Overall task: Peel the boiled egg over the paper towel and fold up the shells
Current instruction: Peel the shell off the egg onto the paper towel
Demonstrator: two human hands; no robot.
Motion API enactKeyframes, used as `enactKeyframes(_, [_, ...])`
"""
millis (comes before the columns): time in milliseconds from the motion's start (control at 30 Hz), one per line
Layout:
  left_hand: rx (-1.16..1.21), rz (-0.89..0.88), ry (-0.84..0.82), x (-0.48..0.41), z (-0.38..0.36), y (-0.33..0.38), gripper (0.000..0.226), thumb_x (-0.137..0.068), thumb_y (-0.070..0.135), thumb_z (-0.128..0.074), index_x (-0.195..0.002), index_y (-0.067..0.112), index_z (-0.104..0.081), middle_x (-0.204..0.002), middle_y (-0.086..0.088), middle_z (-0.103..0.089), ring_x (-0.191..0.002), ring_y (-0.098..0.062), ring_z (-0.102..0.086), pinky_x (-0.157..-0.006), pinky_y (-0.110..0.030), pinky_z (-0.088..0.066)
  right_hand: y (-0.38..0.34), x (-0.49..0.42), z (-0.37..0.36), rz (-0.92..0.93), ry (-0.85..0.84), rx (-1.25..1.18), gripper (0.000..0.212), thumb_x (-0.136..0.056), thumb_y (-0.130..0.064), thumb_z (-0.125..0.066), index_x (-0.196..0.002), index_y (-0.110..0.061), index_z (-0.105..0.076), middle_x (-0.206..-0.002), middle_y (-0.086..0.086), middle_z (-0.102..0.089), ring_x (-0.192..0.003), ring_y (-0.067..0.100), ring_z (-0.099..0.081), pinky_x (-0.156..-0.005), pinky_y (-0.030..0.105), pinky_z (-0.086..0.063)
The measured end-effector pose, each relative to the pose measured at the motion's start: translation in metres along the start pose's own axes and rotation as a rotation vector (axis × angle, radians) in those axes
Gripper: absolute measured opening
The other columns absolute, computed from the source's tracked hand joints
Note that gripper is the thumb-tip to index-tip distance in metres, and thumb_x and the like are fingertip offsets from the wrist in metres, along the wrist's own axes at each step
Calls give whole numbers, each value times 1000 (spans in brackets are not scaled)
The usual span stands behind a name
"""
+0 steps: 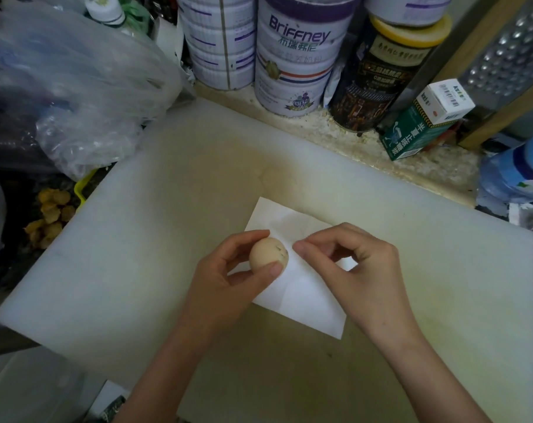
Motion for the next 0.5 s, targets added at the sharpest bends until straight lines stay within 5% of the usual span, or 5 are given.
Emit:
enactKeyframes(100, [7, -9, -20, 2, -1, 1, 39, -66, 22, -84, -97, 40, -69, -103, 18, -70, -100, -3, -65, -71, -13, -53, 0, 3, -12, -30, -109, -42, 13, -73, -28, -75, -86, -30, -75, -78, -15, -70, -76, 7, -65, -72, 18, -51])
enactKeyframes(333, [-45, -72, -72, 7, -5, 9, 46, -68, 14, -79, -106, 36, -66, -106, 19, -68, -103, -5, -64, -73, -17, -55, 2, 8, -16, -57, -88, -148, 12, -75, -15, -75, -80, -25, -77, -76, -11, -73, -71, 7, -66, -70, 17, -50])
enactKeyframes(500, [-107, -119, -45, 7, -5, 15, 42, -70, 13, -80, -104, 33, -67, -104, 24, -67, -98, -2, -64, -69, -12, -53, -11, 13, -13, 123, 0, 87, 10, -79, -11, -72, -81, -20, -75, -74, -11, -72, -69, 6, -65, -67, 14, -50])
Point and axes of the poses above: each hand's wrist, its own x-axis away from the middle knuckle, its own z-axis out of the back of the hand, y = z × x, the point moved 6 cm from there along -x, towards the middle knuckle
